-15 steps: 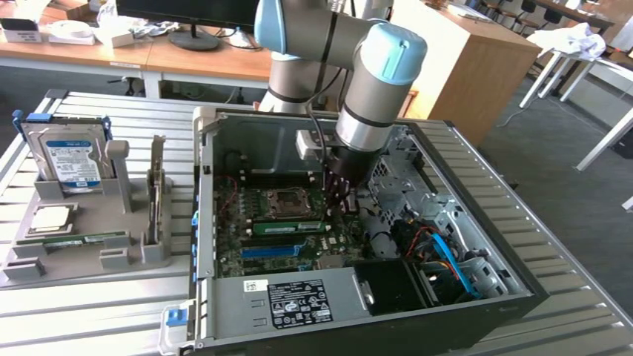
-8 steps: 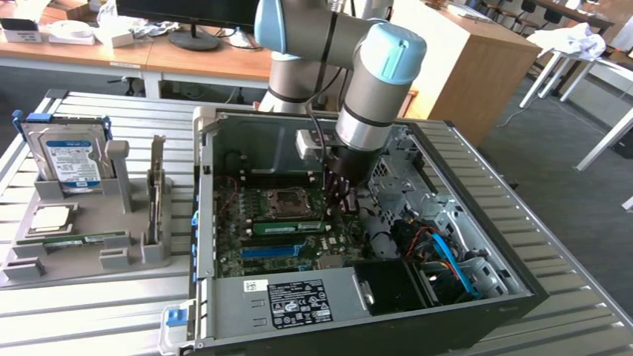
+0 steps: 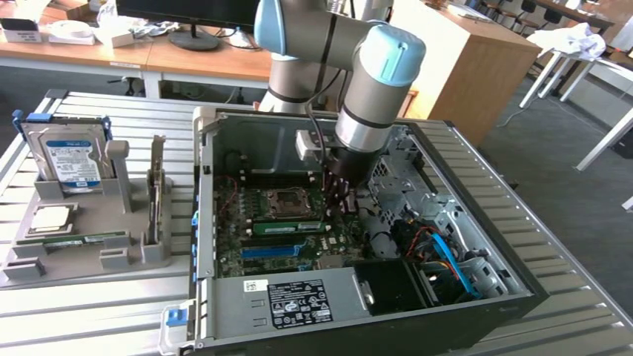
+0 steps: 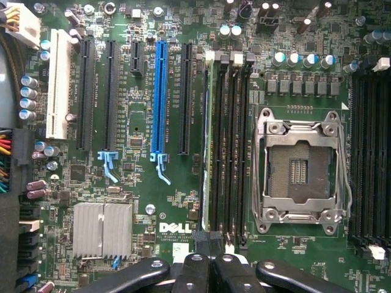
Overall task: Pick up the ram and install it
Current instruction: 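Press down the ram until it locks into place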
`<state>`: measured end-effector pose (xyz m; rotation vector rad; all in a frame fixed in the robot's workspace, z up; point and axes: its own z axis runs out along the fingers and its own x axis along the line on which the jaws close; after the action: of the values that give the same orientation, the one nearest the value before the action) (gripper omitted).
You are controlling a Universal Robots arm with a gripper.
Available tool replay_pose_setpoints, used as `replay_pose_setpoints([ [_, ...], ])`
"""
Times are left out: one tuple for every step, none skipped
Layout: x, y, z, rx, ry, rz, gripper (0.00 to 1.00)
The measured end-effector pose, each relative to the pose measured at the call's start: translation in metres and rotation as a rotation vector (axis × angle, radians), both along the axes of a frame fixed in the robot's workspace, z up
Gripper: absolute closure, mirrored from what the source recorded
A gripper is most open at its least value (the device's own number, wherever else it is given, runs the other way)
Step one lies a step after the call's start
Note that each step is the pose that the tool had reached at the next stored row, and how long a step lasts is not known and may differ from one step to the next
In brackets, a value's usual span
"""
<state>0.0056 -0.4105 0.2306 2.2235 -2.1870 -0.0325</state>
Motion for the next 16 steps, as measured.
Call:
replay_pose_setpoints([
  [0.0000,0.0000,0.0000,-0.0001,0.0001,0.000,0.90],
  [0.0000,0.0000,0.0000,-0.0001,0.0000,0.000,0.90],
  [0.0000,0.0000,0.0000,-0.0001,0.0000,0.000,0.90],
  [0.0000,0.0000,0.0000,-0.0001,0.0000,0.000,0.90],
  [0.0000,0.0000,-0.0001,0.0000,0.0000,0.000,0.90],
  [0.0000,0.0000,-0.0004,0.0001,0.0000,0.000,0.90],
  [0.0000,0.0001,-0.0008,0.0004,-0.0001,0.000,0.90],
  [0.0000,0.0001,-0.0011,0.0003,0.0000,0.000,0.90],
  [0.0000,0.0000,-0.0015,0.0001,0.0000,0.000,0.90],
  [0.0000,0.0000,-0.0019,0.0001,0.0000,0.000,0.90],
  [0.0000,0.0000,-0.0023,0.0001,0.0000,0.000,0.90],
  [0.0000,0.0000,-0.0025,0.0000,0.0000,0.000,0.90],
  [0.0000,0.0000,-0.0026,-0.0002,0.0001,0.000,0.90],
  [0.0000,0.0000,-0.0025,-0.0002,0.0001,0.000,0.90],
  [0.0000,0.0000,-0.0026,-0.0001,0.0000,0.000,0.90],
  [0.0000,0.0000,-0.0027,0.0001,0.0000,0.000,0.90],
])
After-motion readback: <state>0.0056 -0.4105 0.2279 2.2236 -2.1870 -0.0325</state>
